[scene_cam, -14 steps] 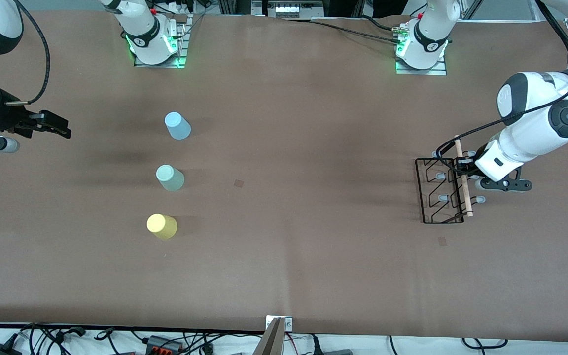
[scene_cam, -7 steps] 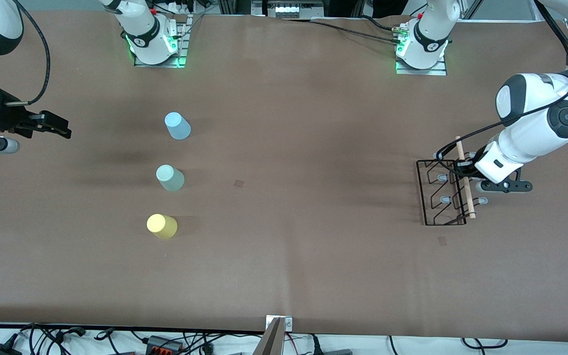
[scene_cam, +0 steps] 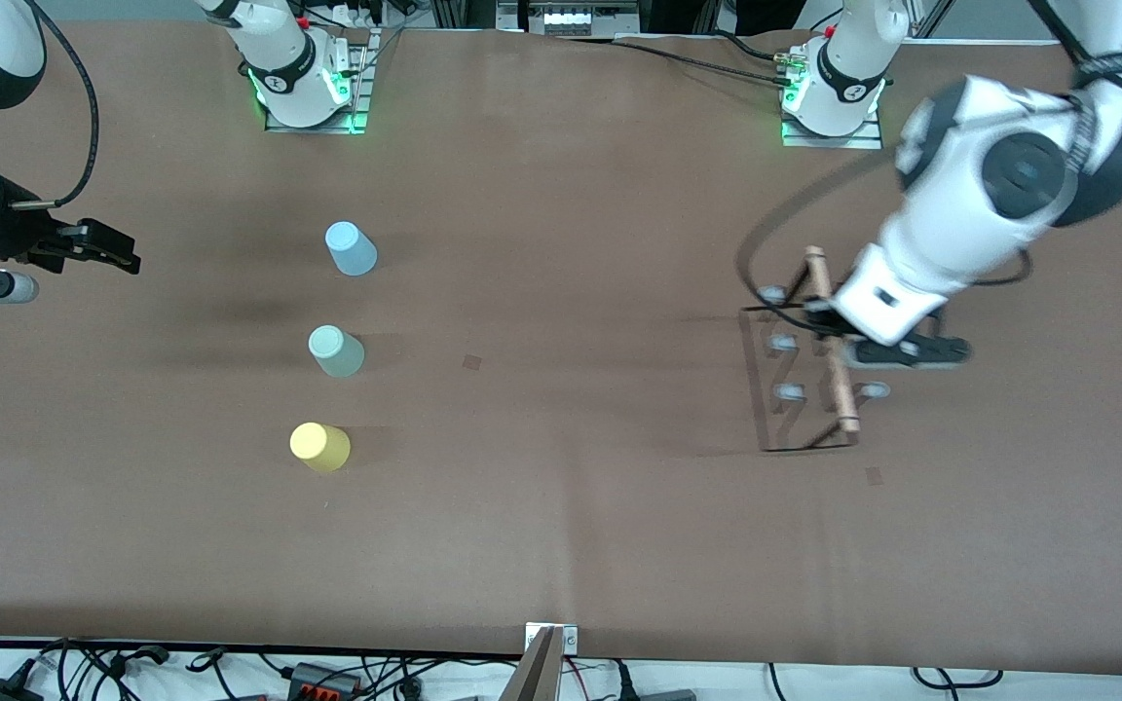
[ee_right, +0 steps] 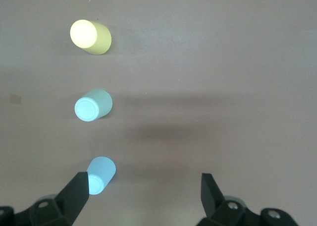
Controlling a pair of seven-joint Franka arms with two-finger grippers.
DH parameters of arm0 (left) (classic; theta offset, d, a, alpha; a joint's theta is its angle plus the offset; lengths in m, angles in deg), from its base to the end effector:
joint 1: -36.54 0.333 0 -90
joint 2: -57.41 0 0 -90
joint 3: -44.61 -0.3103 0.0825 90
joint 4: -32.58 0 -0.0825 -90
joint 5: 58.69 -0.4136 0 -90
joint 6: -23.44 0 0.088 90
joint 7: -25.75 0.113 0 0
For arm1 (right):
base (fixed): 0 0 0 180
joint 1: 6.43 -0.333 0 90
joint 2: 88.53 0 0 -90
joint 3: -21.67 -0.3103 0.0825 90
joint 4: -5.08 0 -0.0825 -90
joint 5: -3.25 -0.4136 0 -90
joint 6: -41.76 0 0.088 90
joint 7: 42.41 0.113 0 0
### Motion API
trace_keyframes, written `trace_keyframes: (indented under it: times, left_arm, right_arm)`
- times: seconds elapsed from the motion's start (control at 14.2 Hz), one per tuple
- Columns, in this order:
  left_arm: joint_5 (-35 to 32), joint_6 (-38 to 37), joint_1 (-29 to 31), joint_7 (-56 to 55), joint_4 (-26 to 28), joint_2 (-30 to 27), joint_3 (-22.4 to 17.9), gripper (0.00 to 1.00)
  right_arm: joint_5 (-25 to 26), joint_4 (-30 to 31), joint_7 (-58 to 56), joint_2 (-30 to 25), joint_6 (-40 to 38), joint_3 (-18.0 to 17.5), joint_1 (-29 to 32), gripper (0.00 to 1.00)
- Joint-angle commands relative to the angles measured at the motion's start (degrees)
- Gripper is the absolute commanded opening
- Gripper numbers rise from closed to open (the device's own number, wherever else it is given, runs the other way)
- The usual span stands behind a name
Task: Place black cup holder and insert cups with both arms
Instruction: 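Grasp the rack rod with the left gripper and carry it toward the cups, then lower the rack with the left gripper while the right gripper reaches the teal cup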
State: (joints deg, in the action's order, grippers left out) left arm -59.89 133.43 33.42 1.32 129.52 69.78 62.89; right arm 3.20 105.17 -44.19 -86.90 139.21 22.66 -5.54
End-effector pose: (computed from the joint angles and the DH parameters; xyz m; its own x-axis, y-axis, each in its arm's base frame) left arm 0.6129 -0.2249 0.4541 0.9986 0.0536 0.0012 0.0535 -0.9972 0.0526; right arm 0.5921 -0.0193 0.5184 0.9972 -0.0018 -0.0744 -0.0020 -1.0000 -0.0027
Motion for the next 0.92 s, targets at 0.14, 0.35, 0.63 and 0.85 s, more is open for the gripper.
trace_keyframes:
  times: [0.14, 0.35, 0.63, 0.85]
  left_arm:
    - [-0.12, -3.03, -16.18, -16.50, -20.53, 15.90, -0.09, 0.00]
    - [-0.12, 2.49, -23.06, -21.97, -26.88, 23.47, -0.09, 0.00]
    - [-0.47, 12.26, -27.81, -25.84, -26.80, 28.49, -0.44, 0.00]
    - [-1.34, 13.85, -28.87, -25.32, -26.63, 30.43, -0.79, 0.00]
  right_arm:
    - [-0.03, 0.37, -0.15, 0.04, 0.10, -0.29, 0.42, 1.00]
    - [-0.03, 0.37, -0.06, 1.01, 0.19, -0.29, 0.42, 1.00]
    - [-0.03, 0.37, -0.06, 4.16, 0.10, -0.38, -0.63, 1.00]
    - [-0.12, 0.28, 0.29, 9.69, 0.45, -0.38, -4.49, 1.00]
